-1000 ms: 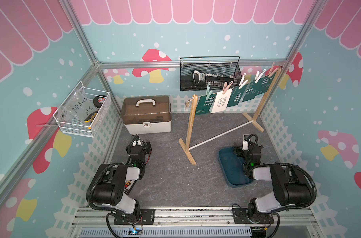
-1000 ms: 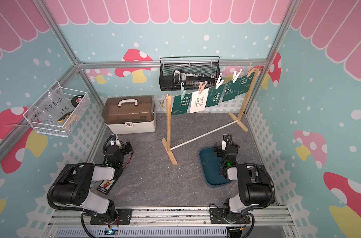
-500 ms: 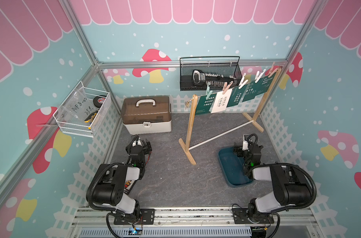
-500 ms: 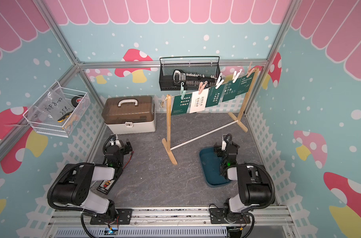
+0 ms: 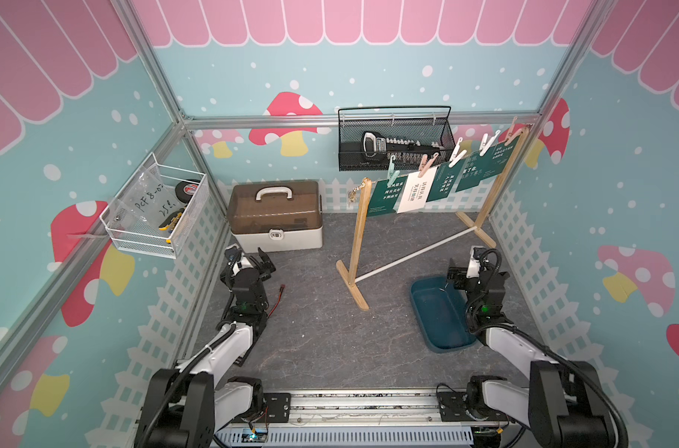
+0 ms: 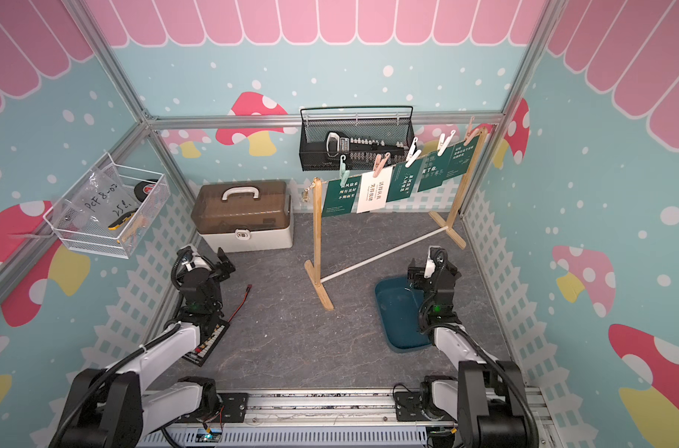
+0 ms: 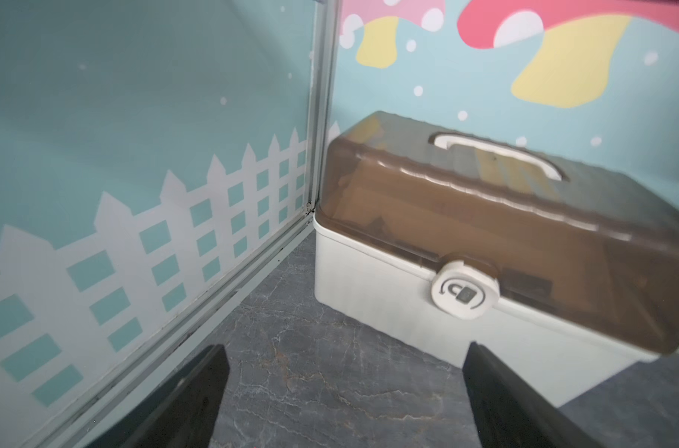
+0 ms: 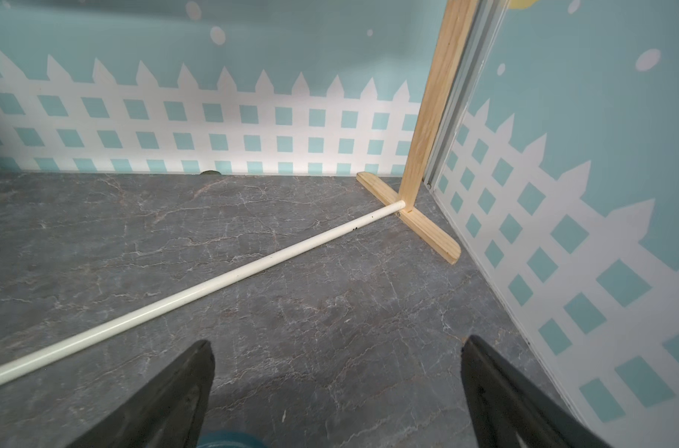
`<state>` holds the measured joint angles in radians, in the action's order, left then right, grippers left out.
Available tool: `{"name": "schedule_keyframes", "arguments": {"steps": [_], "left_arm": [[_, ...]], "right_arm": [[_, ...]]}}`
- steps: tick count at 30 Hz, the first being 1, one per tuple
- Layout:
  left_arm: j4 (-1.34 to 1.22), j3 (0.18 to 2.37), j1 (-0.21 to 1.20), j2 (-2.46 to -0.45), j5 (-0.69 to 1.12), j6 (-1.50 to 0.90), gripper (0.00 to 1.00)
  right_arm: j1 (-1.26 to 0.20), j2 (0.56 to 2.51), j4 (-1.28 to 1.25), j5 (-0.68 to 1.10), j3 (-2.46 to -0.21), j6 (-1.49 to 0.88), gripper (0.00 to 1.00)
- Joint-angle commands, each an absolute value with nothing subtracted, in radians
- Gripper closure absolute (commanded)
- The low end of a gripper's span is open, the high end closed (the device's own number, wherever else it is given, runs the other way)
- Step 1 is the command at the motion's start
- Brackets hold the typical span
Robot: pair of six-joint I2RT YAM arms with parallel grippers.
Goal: Remove the postcards from the strings
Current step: Adjust the clothesline at the center of the board.
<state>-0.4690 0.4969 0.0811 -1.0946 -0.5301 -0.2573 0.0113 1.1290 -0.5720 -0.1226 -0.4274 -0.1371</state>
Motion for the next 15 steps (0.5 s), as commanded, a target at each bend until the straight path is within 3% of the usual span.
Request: {"name": "schedule_keyframes", "arguments": {"steps": [1, 3, 8, 11, 15], "left_arm": [[-0.109, 0.609, 0.087, -1.017, -0.591, -0.460, 0.01], [-0.020, 0.658, 0.087, -0.992, -0.543, -0.551, 0.01], [0.058, 0.749, 0.121, -0.935, -0.263, -0.581, 0.01], [0.204, 0.872, 0.255, -0.937, -0.308, -0.495, 0.01], [0.307, 0.957, 0.545, -0.941, -0.509, -0.344, 0.01]], "right_arm": [[0.006, 1.031, -0.259, -0.111, -0.554, -0.295, 0.01], [0.006, 0.974, -0.127, -0.051, -0.630, -0.408, 0.01], [0.005, 0.860, -0.102, 0.219, -0.661, -0.488, 0.01], [0.006, 0.843, 0.014, 0.303, -0.713, -0.529, 0.02], [0.005, 0.857, 0.114, 0.429, -0.744, -0.568, 0.07]]}}
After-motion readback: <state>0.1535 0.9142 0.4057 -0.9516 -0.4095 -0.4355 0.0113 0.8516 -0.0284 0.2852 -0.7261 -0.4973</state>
